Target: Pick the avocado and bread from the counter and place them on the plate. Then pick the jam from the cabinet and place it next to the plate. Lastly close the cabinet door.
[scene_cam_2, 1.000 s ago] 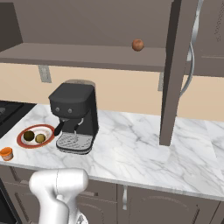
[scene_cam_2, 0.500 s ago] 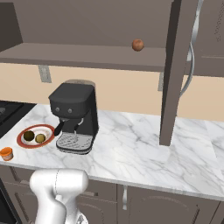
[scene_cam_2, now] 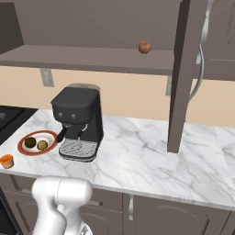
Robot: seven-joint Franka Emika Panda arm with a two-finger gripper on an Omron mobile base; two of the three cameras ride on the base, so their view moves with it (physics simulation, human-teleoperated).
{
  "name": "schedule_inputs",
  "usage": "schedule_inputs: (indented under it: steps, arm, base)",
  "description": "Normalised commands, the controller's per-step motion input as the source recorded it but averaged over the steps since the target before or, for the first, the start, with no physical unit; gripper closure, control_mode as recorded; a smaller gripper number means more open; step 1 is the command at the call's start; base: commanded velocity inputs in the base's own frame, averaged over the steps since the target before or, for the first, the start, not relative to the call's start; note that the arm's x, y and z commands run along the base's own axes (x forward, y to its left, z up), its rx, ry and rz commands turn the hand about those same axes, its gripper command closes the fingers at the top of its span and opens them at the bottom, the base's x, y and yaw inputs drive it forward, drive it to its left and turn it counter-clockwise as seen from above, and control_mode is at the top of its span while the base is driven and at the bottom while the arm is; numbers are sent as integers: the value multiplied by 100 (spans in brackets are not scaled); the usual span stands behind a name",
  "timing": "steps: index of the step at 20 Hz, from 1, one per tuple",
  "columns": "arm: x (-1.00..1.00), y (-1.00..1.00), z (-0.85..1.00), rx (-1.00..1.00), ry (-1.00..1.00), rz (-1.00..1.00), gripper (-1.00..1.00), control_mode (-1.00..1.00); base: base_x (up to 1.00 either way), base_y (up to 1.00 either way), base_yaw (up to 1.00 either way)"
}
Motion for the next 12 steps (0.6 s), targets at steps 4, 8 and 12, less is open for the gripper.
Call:
schedule_inputs:
  steps: [4, 8, 12]
  arm:
    - [1, 24, 0, -1, -14, 0, -100, -100]
    - [15, 16, 0, 0, -6, -1, -100, -100]
    - [17, 13, 0, 0, -8, -1, -100, -100]
  base:
    - [0, 0, 0]
    - [0, 0, 0]
    - [0, 0, 0]
